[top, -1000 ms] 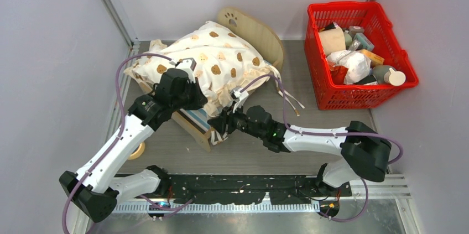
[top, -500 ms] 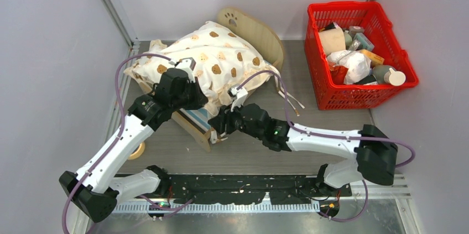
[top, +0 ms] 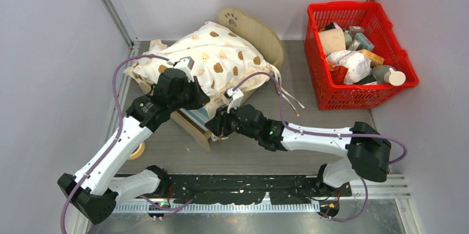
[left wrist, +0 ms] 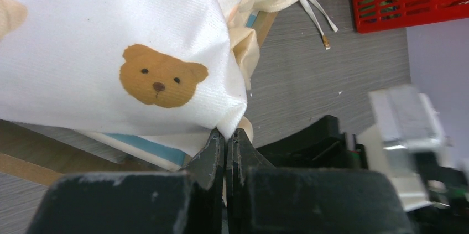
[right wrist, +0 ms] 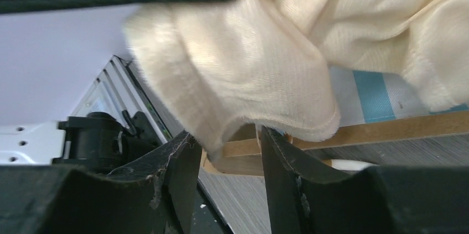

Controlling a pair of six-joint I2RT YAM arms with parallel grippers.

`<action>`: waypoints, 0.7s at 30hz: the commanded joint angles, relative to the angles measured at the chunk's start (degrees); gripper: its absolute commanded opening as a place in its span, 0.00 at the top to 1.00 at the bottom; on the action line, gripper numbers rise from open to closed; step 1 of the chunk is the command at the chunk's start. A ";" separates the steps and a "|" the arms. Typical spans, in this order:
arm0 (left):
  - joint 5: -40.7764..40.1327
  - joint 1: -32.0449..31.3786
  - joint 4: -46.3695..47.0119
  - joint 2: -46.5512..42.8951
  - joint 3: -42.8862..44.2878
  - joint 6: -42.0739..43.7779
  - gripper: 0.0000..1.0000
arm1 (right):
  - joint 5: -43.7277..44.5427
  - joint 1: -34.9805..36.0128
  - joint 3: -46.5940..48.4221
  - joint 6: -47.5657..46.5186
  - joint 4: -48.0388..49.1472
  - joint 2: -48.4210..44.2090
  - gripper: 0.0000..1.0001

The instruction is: Set up the pet bed

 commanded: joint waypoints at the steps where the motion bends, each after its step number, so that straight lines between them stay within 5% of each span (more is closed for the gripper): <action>1: 2.11 -0.31 4.14 -1.87 1.63 -1.41 1.00 | 1.90 0.40 2.99 0.29 3.22 3.47 0.52; 15: 2.14 -0.30 4.14 -1.98 1.25 -1.07 1.00 | 7.11 0.51 3.98 -4.49 0.71 5.13 0.53; 19: 2.07 -0.29 4.59 -1.95 1.64 -0.39 1.00 | 3.22 0.57 4.27 -2.80 1.36 7.11 0.63; 21: 1.80 -0.27 4.91 -1.83 1.84 0.15 1.00 | 1.89 0.51 4.68 -3.15 2.54 6.49 0.78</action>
